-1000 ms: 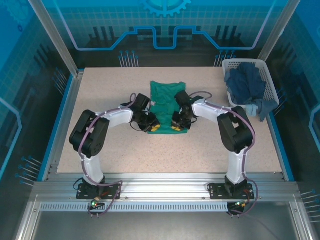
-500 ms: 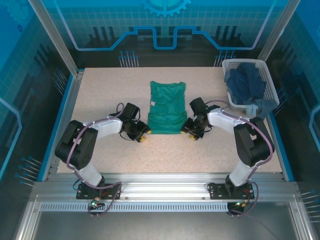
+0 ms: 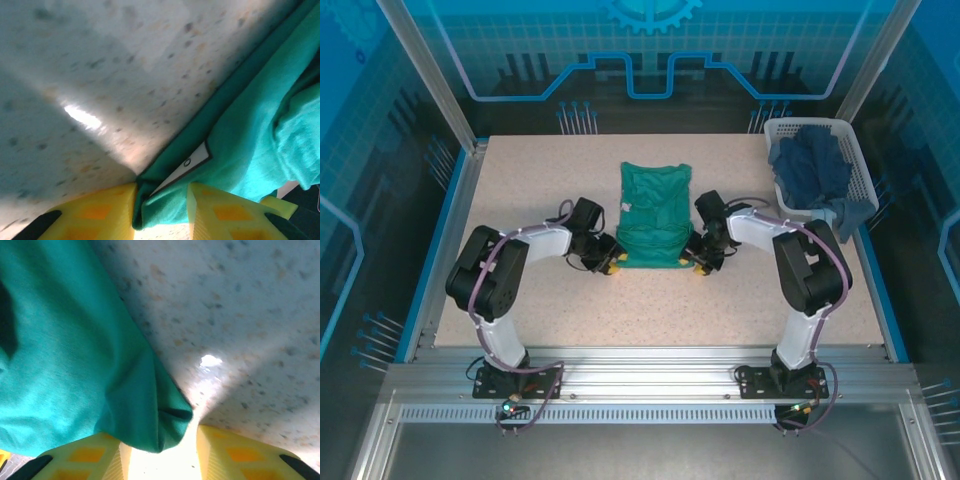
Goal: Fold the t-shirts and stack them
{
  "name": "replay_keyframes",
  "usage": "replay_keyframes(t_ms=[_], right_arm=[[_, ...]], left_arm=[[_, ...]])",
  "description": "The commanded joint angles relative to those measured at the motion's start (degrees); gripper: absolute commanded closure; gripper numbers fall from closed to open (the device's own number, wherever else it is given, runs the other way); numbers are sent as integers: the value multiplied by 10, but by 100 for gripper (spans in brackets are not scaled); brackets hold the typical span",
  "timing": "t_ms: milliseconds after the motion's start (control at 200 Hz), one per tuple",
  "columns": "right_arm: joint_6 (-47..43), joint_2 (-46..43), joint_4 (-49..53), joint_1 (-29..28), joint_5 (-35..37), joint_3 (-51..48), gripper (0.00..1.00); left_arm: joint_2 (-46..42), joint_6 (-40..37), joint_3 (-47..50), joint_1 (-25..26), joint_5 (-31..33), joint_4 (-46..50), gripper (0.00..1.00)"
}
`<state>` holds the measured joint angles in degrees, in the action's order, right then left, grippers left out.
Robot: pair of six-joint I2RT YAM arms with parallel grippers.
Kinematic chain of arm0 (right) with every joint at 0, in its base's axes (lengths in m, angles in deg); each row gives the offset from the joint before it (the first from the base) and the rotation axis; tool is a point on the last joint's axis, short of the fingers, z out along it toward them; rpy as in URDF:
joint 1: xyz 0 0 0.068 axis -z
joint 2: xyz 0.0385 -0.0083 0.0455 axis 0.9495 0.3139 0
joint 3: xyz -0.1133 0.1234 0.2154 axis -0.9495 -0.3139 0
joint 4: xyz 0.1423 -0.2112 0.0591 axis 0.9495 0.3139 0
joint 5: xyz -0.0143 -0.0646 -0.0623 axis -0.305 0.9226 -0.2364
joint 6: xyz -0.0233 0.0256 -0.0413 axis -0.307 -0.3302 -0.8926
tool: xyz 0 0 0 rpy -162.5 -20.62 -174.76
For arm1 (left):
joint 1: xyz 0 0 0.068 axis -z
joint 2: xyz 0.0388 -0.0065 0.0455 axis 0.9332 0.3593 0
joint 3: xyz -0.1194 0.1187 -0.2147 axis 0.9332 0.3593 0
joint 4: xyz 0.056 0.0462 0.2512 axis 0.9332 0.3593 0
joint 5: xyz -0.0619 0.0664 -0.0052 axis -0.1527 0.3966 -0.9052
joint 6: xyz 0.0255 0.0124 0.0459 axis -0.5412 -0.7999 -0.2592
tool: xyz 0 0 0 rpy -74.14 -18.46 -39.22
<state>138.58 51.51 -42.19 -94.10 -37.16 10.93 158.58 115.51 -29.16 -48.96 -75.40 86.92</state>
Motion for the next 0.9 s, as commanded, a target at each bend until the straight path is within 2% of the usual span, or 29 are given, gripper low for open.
replay_keyframes(t_ms=[0, 440, 670, 760, 895], right_arm=[[-6, 11, -5, 6, 7, 23, 62], [-12, 35, 52, 1, 31, 48, 62], [-3, 63, 66, -14, 44, 74, 61], [-6, 80, 79, -19, 55, 97, 66], [-9, 99, 86, -23, 64, 116, 81]], left_arm=[[22, -6, -29, 1, 10, -52, 69], [18, -44, -53, 4, 19, -12, 95], [7, -45, -44, 5, 21, -5, 99], [3, -46, -44, 6, 23, -5, 100], [0, -47, -47, 5, 24, -3, 100]])
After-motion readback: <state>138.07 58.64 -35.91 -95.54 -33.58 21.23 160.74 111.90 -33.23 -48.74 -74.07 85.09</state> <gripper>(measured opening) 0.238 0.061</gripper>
